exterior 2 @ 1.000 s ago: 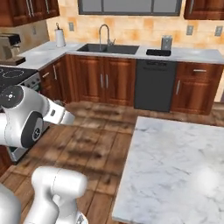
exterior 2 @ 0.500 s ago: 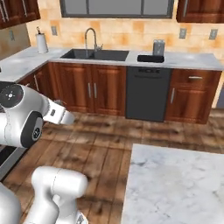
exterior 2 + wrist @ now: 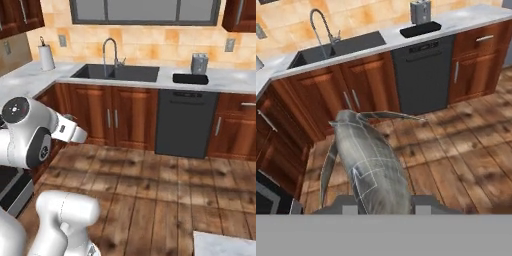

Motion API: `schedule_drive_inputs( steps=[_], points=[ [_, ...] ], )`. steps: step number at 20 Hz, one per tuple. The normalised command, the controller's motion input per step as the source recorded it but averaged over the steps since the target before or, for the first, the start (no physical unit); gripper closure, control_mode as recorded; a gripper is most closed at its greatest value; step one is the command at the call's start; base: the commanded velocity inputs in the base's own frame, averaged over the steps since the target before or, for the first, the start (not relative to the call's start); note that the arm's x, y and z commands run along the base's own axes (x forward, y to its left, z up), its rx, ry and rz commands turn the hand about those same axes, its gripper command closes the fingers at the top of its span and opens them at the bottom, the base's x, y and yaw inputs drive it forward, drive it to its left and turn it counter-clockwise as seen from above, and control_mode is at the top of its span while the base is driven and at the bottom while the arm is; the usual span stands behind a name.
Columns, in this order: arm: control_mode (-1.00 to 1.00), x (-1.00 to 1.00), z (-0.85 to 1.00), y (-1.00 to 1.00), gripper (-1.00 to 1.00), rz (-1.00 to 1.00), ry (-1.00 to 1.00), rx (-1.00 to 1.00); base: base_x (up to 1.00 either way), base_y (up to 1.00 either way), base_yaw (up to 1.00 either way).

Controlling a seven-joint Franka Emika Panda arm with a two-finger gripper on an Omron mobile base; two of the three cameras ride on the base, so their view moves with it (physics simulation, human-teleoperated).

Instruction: Take the fish out of the fridge, briefly rinse it in the sink, and place it on the tray next to the sink.

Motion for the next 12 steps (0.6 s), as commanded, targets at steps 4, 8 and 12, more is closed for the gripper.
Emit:
schedule_drive_inputs(
  steps=[4,8,12],
  points=[
    [1.00,0.00,0.00,0.00,1.00,0.00,0.00,0.00,1.00,0.53,-0.02],
    [1.00,0.00,0.00,0.00,1.00,0.00,0.00,0.00,1.00,0.03,-0.03],
    [1.00,0.00,0.00,0.00,1.00,0.00,0.00,0.00,1.00,0.00,-0.04]
  ],
)
